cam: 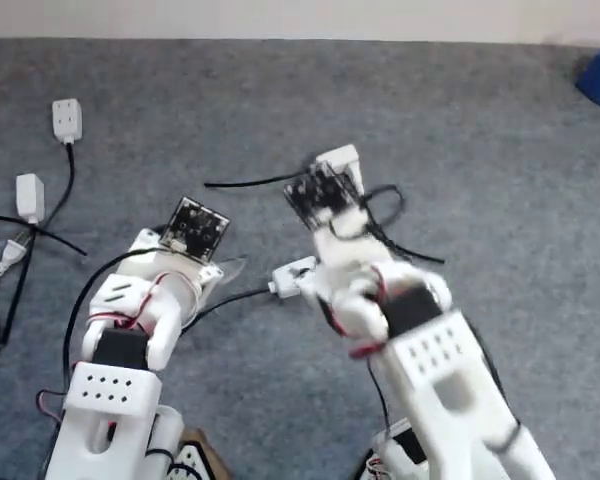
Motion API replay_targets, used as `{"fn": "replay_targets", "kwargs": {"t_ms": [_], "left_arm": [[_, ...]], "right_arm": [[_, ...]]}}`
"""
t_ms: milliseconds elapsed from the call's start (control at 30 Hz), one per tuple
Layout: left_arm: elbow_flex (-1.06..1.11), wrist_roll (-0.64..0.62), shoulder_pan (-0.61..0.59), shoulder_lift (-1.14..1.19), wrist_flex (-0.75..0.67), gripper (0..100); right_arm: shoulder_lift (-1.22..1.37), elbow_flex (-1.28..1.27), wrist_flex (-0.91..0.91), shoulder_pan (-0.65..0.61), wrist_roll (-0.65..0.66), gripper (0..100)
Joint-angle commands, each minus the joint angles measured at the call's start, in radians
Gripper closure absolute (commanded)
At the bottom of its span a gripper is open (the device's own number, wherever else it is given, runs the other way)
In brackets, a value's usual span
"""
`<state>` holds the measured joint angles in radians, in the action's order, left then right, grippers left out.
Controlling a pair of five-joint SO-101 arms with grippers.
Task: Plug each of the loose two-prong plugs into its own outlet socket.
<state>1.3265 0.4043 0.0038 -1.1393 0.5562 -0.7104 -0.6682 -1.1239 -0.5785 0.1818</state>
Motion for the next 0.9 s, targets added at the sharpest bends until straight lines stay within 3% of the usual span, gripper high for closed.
{"fn": "replay_targets", "kwargs": {"t_ms": [0, 233, 400, 700, 867], "left_arm": [[0.039, 0.002, -0.104, -0.019, -0.029, 66], [0.088, 0.003, -0.237, -0.021, -0.029, 66], [0.114, 0.006, -0.289, -0.021, -0.029, 66], [0.186, 0.051, -0.526, -0.021, -0.103, 66], [0.242, 0.092, -0.645, -0.021, -0.178, 66]], "right_arm": [[0.226, 0.286, -0.120, 0.022, 0.031, 99.1], [0.661, 0.938, -0.443, 0.021, 0.144, 99.1], [0.911, 1.277, -0.641, 0.005, 0.437, 99.1], [0.972, 1.208, -0.641, 0.033, 1.007, 99.1], [0.935, 1.059, -0.638, 0.027, 1.221, 99.1]]}}
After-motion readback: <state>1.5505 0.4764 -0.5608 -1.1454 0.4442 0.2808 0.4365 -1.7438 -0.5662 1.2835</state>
